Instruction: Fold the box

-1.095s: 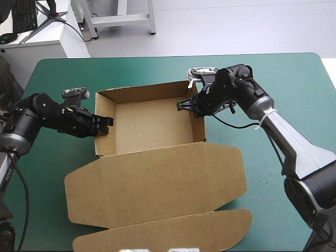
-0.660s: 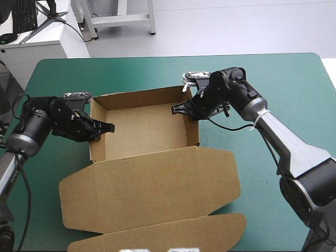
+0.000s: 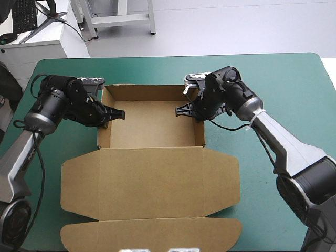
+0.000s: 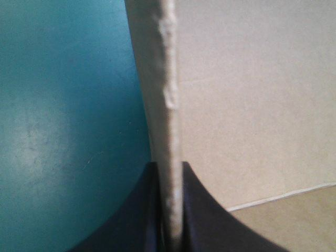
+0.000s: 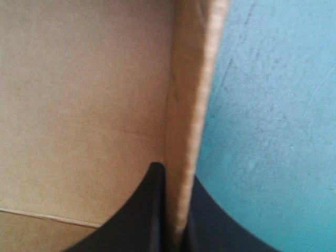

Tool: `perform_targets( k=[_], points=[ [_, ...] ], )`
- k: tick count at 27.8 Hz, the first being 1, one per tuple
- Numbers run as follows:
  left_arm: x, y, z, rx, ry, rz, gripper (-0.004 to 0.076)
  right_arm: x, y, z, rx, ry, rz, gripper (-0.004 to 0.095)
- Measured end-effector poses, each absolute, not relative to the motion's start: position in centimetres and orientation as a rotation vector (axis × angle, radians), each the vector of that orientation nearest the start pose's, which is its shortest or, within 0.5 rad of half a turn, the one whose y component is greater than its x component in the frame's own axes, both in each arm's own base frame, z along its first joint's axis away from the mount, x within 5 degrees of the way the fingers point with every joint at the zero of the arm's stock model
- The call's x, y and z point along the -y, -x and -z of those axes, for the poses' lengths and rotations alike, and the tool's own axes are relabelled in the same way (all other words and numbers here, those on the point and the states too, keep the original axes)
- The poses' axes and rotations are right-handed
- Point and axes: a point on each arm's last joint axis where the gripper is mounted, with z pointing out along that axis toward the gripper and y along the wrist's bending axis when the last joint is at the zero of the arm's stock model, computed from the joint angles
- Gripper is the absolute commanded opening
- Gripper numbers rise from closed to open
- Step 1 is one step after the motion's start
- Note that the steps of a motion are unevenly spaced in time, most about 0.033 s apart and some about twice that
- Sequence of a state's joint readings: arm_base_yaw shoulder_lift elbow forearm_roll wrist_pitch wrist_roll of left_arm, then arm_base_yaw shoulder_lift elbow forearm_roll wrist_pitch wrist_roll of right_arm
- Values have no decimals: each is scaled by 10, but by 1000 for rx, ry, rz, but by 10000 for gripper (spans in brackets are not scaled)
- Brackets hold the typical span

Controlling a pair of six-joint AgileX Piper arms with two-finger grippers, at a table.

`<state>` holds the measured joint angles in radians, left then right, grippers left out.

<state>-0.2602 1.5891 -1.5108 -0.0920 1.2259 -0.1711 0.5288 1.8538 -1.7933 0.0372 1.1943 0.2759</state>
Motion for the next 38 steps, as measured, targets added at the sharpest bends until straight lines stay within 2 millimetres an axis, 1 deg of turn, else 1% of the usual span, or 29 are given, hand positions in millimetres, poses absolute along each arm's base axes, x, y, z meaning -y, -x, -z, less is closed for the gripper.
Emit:
perform_targets(
  k=[2, 4, 5, 8, 9, 10, 12, 16, 20, 22, 23, 25, 27, 28, 30, 32, 35, 38],
  points=[
    [97, -321, -342, -2815, -120, 231, -10, -199, -348, -328, -2757, 314, -269, -15],
    [108, -333, -334, -2829, -146, 236, -10, -185, -355, -328, -2771, 272, -282, -14],
    [116, -338, -326, -2844, -161, 247, -10, -175, -361, -326, -2784, 241, -283, -14],
    [130, -348, -308, -2870, -186, 261, -10, -165, -368, -318, -2814, 218, -260, -14],
    [136, -352, -298, -2888, -197, 261, -10, -162, -372, -313, -2829, 216, -243, -14],
    [141, -356, -286, -2911, -200, 256, -10, -163, -375, -305, -2848, 223, -222, -14],
    [147, -361, -273, -2935, -204, 246, -10, -164, -379, -296, -2871, 224, -203, -14],
    [151, -368, -264, -2940, -194, 241, -10, -165, -386, -278, -2914, 212, -180, -14],
    [152, -370, -262, -2942, -226, 236, -9, -164, -388, -275, -2919, 204, -178, -11],
    [152, -370, -262, -2940, -237, 237, -8, -163, -388, -276, -2917, 205, -173, 20],
    [152, -370, -262, -2939, -236, 237, -7, -163, -388, -276, -2916, 205, -171, 61],
    [152, -370, -262, -2938, -241, 238, 6, -163, -389, -277, -2915, 212, -167, 200],
    [152, -370, -263, -2938, -251, 237, 38, -163, -389, -276, -2913, 227, -161, 364],
    [152, -370, -263, -2939, -256, 234, 62, -163, -390, -275, -2911, 237, -152, 429],
    [152, -371, -262, -2940, -288, 226, 115, -163, -392, -275, -2904, 255, -138, 504],
    [153, -373, -259, -2946, -330, 214, 181, -162, -392, -276, -2895, 272, -117, 529],
    [156, -374, -252, -2969, -363, 203, 295, -161, -393, -276, -2890, 280, -104, 529],
    [157, -376, -255, -2961, -372, 204, 418, -161, -393, -276, -2889, 276, -105, 530]
  ],
)
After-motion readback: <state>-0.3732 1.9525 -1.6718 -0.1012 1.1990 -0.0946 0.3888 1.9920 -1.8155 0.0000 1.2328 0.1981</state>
